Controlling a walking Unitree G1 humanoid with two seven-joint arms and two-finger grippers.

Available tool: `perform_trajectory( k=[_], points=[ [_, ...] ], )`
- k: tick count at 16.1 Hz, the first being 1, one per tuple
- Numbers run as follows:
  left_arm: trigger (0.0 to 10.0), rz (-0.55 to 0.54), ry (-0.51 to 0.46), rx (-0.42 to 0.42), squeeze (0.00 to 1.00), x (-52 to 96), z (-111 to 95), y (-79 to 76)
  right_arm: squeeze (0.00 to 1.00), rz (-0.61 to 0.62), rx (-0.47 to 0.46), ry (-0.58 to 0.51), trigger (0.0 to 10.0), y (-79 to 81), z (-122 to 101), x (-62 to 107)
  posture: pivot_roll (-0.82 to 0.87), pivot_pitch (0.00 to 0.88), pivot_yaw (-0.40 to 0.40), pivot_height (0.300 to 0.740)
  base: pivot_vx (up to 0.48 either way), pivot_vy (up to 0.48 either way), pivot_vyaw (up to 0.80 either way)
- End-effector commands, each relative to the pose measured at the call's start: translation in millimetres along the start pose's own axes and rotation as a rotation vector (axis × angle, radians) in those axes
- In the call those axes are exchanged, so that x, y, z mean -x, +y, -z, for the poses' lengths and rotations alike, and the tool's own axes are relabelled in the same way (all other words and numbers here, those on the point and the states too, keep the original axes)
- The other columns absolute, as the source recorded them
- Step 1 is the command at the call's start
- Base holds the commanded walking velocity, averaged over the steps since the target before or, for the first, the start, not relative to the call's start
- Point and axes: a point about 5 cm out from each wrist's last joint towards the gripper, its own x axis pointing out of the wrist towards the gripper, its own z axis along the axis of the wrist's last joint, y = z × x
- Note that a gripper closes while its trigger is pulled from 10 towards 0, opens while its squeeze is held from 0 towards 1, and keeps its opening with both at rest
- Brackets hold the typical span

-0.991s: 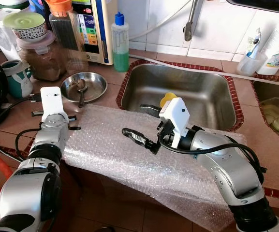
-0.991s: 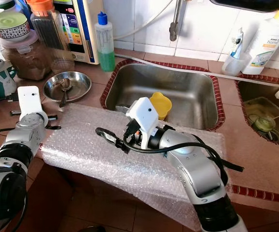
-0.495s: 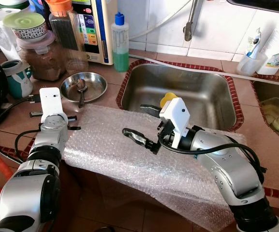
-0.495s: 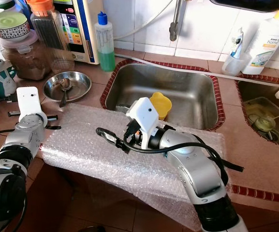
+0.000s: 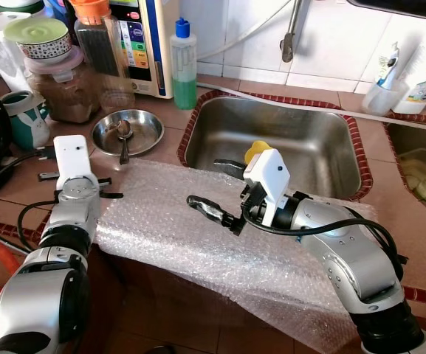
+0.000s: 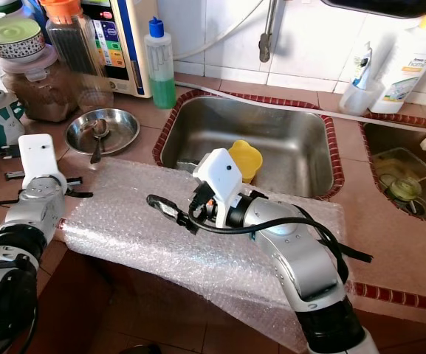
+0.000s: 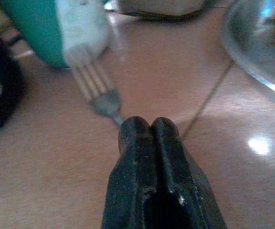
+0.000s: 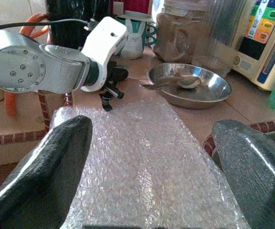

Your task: Kitchen organization

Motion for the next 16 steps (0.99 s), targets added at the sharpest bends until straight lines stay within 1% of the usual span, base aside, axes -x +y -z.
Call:
perform_trajectory(
  k=[1,6,9,11,12,13,14,15,16],
  points=[
    [0.0,-0.028,-0.008,-0.014,0.0,0.1,3.8,5.6,0.0,0.004,0.014,-0.004,10.0,0.2,-2.3,1.3,0.02,0.101,0.019,0.74,0.0,0.0,0.0],
    [0.0,-0.008,-0.069,-0.033,0.0,3.9,3.3,-0.1,0.0,0.004,0.015,-0.004,10.0,-0.2,-2.5,1.2,0.02,0.101,0.017,0.74,0.0,0.0,0.0],
    [0.0,0.013,-0.12,-0.035,0.0,5.0,-5.7,-4.7,0.0,0.004,0.016,-0.004,10.0,-0.5,-2.4,1.1,0.02,0.101,0.017,0.74,0.0,0.0,0.0],
    [0.0,0.03,-0.184,-0.043,0.0,6.5,-15.4,-8.2,0.0,0.005,0.016,-0.003,10.0,-0.3,-2.2,1.2,0.02,0.102,0.017,0.74,0.0,0.0,0.0],
    [0.0,0.026,-0.231,-0.063,0.0,7.3,-23.5,-8.7,0.0,0.006,0.016,-0.003,10.0,-0.3,-2.2,1.3,0.02,0.102,0.017,0.74,0.0,0.0,0.0],
    [9.1,0.024,-0.241,-0.048,0.0,7.2,-26.5,-8.3,0.0,0.006,0.016,-0.003,10.0,-0.3,-2.0,1.3,0.02,0.102,0.017,0.74,0.0,0.0,0.0],
    [10.0,0.034,-0.255,-0.029,0.23,6.5,-31.1,-6.9,0.0,0.005,0.015,-0.001,10.0,0.0,-1.5,1.3,0.02,0.101,0.016,0.74,0.0,0.0,0.0],
    [10.0,0.037,-0.253,-0.023,0.23,6.2,-31.6,-6.7,0.0,0.005,0.015,-0.001,10.0,0.0,-1.3,1.3,0.02,0.101,0.016,0.74,0.0,0.0,0.0],
    [10.0,0.039,-0.267,-0.031,1.0,5.6,-34.4,-4.9,0.0,0.005,0.014,-0.001,10.0,0.1,-1.2,1.1,0.02,0.102,0.016,0.74,0.0,0.0,0.0]
  ],
)
